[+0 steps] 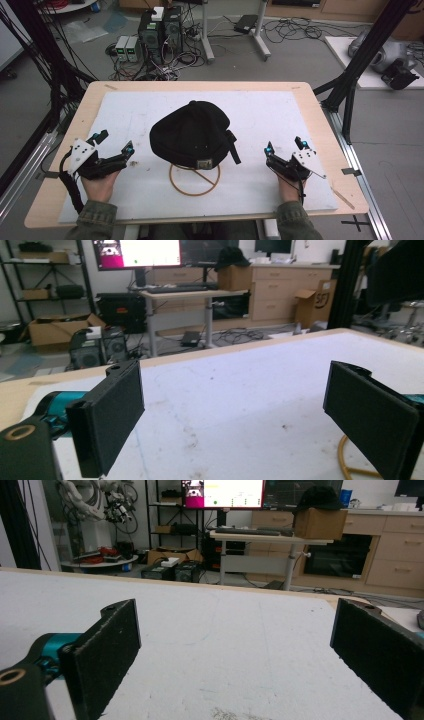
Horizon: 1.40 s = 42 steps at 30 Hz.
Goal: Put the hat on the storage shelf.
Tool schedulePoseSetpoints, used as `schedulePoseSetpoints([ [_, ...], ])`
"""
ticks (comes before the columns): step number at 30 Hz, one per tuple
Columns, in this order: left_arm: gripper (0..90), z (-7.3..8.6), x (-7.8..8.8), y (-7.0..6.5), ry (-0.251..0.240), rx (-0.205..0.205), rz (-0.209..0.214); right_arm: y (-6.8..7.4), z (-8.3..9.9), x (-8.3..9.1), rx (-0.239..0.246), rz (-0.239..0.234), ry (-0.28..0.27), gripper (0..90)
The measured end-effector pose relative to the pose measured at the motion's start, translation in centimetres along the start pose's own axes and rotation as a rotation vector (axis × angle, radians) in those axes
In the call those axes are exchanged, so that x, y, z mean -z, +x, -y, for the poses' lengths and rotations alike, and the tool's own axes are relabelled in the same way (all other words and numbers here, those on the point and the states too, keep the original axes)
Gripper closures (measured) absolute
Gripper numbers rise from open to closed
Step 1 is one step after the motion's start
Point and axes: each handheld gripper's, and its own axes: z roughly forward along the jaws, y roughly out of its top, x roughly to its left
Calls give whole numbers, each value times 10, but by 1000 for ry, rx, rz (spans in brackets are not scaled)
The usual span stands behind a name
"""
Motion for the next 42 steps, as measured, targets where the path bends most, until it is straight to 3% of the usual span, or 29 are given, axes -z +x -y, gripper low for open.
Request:
schedulePoseSetpoints([
  [3,98,5,2,-2,-6,9,-46,2,0,3,6,13,-6,50],
  [10,98,19,12,-7,-37,9,-207,2,2,6,20,66,-12,50],
  [12,103,21,13,-5,-33,29,-233,2,2,7,18,72,-11,50],
  [15,106,23,14,-2,-36,68,-227,2,3,9,18,74,-7,50],
  [22,107,25,12,2,-18,56,-227,-1,2,9,4,73,-14,50],
  [42,121,29,13,4,10,71,-199,-6,1,7,-27,67,-26,51],
])
